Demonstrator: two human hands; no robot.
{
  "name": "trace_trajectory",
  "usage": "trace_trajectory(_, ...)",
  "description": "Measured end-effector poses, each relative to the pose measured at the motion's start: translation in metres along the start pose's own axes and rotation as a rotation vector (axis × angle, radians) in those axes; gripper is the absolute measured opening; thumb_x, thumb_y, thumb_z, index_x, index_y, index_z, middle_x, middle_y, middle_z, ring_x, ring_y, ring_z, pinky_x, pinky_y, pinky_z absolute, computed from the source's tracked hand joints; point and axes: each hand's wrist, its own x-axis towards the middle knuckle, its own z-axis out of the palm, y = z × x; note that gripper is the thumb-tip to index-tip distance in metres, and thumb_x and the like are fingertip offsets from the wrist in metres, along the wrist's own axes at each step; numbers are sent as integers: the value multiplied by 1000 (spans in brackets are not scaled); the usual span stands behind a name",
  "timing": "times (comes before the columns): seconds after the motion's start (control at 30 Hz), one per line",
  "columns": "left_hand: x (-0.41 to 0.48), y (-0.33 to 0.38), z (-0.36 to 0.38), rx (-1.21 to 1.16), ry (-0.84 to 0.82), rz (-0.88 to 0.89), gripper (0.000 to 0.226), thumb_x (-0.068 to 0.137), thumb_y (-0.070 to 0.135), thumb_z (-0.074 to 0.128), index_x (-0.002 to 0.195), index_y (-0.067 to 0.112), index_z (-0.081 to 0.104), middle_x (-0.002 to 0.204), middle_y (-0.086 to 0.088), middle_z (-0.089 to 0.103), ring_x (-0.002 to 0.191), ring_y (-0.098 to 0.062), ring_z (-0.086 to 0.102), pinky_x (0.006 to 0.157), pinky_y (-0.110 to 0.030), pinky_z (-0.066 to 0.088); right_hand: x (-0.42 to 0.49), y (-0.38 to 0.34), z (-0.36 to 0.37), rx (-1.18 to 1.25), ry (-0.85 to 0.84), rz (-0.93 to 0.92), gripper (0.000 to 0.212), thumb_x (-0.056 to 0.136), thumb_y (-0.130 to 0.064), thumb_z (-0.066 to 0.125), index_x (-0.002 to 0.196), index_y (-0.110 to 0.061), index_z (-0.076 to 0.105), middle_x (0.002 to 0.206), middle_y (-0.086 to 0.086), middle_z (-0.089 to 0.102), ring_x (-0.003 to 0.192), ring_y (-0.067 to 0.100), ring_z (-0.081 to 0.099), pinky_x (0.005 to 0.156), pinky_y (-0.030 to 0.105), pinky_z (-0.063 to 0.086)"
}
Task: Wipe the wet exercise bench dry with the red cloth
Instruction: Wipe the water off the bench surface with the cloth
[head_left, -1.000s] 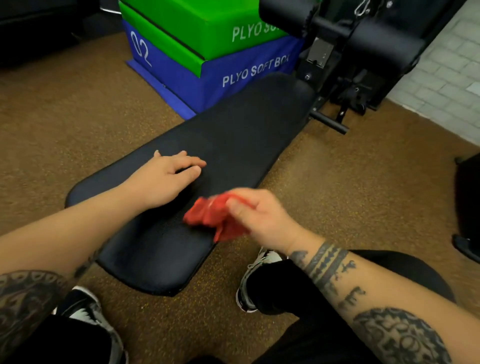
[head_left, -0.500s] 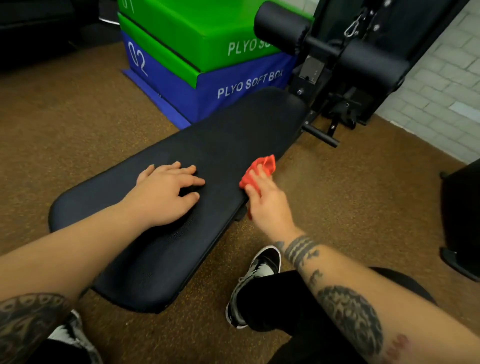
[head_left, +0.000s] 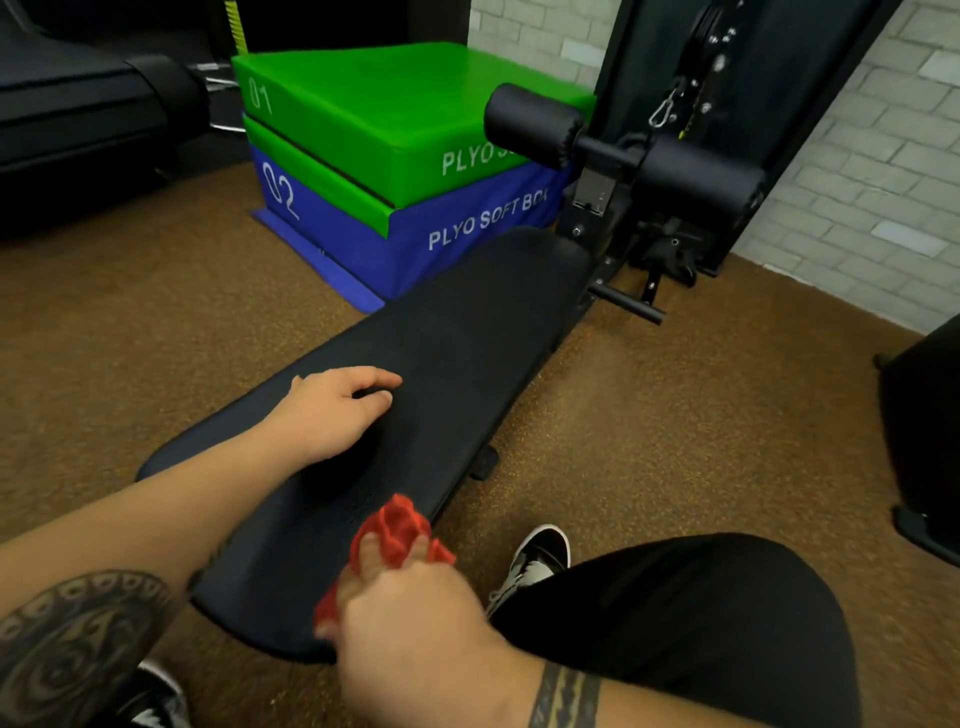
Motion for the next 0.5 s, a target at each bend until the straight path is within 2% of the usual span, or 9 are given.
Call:
trace_trajectory(0.03, 0, 0, -4, -63, -11, -12, 21, 96, 39, 55, 109, 51, 66, 98, 18, 68, 104, -20, 63, 103, -43, 43, -5, -5, -2, 30, 4, -19, 59, 106, -39, 35, 155, -8, 26, 165, 20, 7, 145, 58, 6, 114, 69, 14)
trace_trajectory(0.07, -1, 0, -8, -98, -26, -8, 20, 97, 37, 56, 105, 51, 67, 93, 15, 68, 91, -15, 63, 90, -33, 47, -11, -8, -6, 62, 81, -70, 55, 105, -41, 33, 151, -11, 37, 163, 18, 20, 147, 50, 13, 116, 62, 15)
trace_trajectory(0.13, -2, 1, -14, -144, -35, 10, 20, 98, 31, 57, 107, 46, 68, 94, 10, 70, 83, -11, 61, 78, -26, 44, -23, -5, -18, 221, 257, -206, 43, 101, -45, 38, 132, -26, 60, 148, 5, 50, 142, 30, 36, 117, 44, 27)
trace_trajectory(0.17, -3, 2, -17, -175, -32, 18, 21, 99, 28, 57, 110, 41, 69, 100, 7, 71, 86, -11, 62, 79, -25, 44, -28, -2, -27, 377, 290, -228, 38, 99, -48, 41, 125, -32, 64, 137, 0, 59, 133, 24, 48, 113, 38, 36)
trace_trajectory(0.23, -2, 2, -23, -289, -27, 34, 21, 101, 21, 55, 111, 32, 69, 111, 0, 71, 101, -18, 65, 92, -28, 45, -24, 9, -44, 656, 389, -188, 38, 94, -52, 46, 118, -32, 67, 114, -1, 72, 108, 20, 65, 95, 34, 53)
trace_trajectory(0.33, 1, 1, -30, -480, -8, 32, 22, 103, 15, 48, 106, 27, 66, 114, -5, 70, 111, -31, 64, 106, -38, 42, 9, 59, -74, 860, 738, -40, 54, 85, -59, 46, 102, -16, 73, 94, 5, 76, 87, 20, 70, 81, 42, 55)
trace_trajectory(0.37, 4, 0, -30, -506, 3, 31, 23, 104, 16, 46, 106, 27, 66, 114, -4, 70, 110, -30, 64, 106, -39, 43, 21, 83, -87, 899, 834, 21, 55, 84, -60, 47, 101, -15, 75, 95, 5, 76, 88, 20, 70, 83, 42, 55)
trace_trajectory(0.43, 11, -2, -27, -521, 29, 19, 22, 104, 20, 46, 108, 30, 65, 115, 0, 70, 111, -25, 65, 106, -38, 43, 46, 135, -108, 847, 933, 108, 37, 94, -46, 53, 109, -21, 75, 110, 2, 75, 106, 19, 68, 96, 35, 51)
trace_trajectory(0.5, 20, 0, -22, -502, 50, 6, 20, 103, 23, 49, 112, 29, 66, 117, 3, 70, 112, -19, 64, 110, -38, 41, 70, 180, -111, 684, 897, 153, 30, 101, -35, 51, 121, -25, 70, 128, 1, 68, 124, 21, 60, 107, 34, 42)
